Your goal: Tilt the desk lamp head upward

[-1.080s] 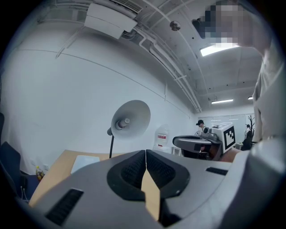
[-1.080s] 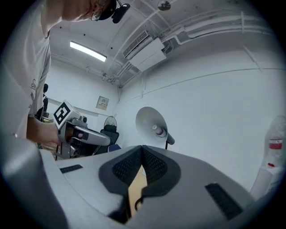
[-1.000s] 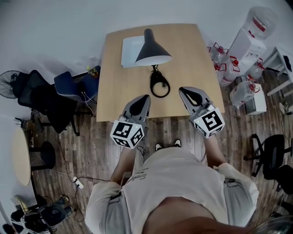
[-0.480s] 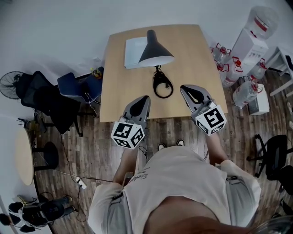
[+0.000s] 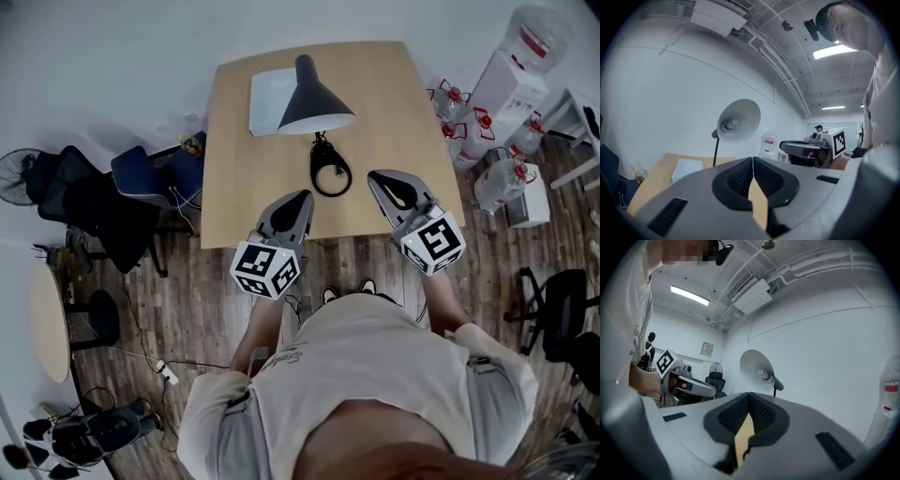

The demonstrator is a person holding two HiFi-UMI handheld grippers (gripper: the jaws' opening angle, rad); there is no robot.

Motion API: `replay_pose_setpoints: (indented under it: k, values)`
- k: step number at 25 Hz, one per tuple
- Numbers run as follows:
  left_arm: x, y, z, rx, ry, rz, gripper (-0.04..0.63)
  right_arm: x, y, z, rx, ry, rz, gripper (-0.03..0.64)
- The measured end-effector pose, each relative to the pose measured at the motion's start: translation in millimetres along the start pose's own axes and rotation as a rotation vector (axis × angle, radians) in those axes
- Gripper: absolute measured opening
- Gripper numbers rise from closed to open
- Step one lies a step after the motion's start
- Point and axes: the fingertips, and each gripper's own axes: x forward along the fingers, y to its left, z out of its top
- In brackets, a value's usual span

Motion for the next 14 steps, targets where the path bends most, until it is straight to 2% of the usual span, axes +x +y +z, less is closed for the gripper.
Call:
replay_pose_setpoints:
  k: [6,14]
  values:
    - [20.1,4.0,13.2,0.003,-0.010,-0.021,0.017,13.2,-7.6,0.3,0.000,0.005,0.033,-0.004]
    - [53.1,16.4,12.2,0.018,0.009,-0.010,0.017,31.2,-24.8,-12.6,0.021,0.017,0.051,-0.003]
